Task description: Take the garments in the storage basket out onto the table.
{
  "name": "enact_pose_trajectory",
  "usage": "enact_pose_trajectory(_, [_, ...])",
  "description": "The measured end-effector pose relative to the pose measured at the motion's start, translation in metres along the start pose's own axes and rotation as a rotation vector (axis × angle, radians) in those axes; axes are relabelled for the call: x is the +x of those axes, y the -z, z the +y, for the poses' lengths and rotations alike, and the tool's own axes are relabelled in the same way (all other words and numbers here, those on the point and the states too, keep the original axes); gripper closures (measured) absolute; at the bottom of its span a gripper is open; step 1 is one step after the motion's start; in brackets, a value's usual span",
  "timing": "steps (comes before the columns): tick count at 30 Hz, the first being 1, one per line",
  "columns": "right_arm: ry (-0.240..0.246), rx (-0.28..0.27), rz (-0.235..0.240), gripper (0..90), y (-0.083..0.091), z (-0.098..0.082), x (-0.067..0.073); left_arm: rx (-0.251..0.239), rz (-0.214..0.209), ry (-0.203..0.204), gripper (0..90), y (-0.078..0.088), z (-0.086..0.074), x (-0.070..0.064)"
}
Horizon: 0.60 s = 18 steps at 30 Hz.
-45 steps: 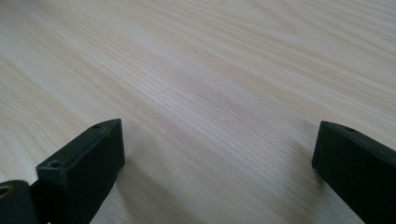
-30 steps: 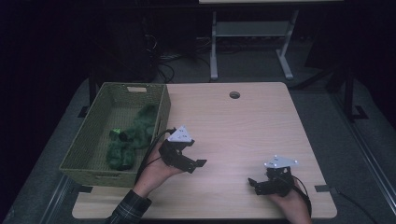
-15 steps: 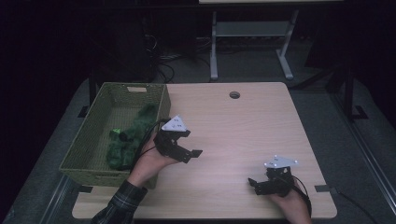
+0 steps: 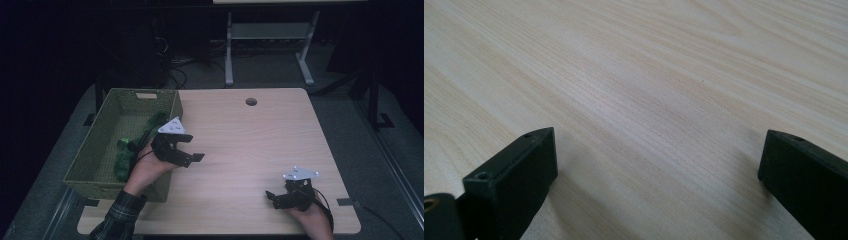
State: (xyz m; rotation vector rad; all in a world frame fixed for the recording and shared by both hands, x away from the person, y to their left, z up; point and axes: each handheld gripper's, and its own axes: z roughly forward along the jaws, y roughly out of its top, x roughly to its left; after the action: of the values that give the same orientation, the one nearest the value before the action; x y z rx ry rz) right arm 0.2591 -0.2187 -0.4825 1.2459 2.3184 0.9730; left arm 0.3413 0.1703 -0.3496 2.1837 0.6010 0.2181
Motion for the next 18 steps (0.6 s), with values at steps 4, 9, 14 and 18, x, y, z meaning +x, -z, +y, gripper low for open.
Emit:
enact_pose_trajectory(4, [0.001,0.000,0.000,2.2,0.000,0.000,0.000,0.009,0.010,0.002,29.1,0.007,-0.002,0.004])
enact_pose_trajectory(9, [-0.001,0.000,0.000,2.1,0.000,0.000,0.000,0.003,0.027,0.015,34.0,0.020,-0.006,0.012])
enact_pose_trajectory(14, [0.000,0.001,0.000,2.2,0.000,0.000,0.000,0.004,0.043,0.027,41.4,0.030,-0.011,0.018])
enact_pose_trajectory(18, [-0.001,-0.002,0.000,2.2,0.000,0.000,0.000,0.006,0.057,0.039,45.8,0.037,-0.016,0.023])
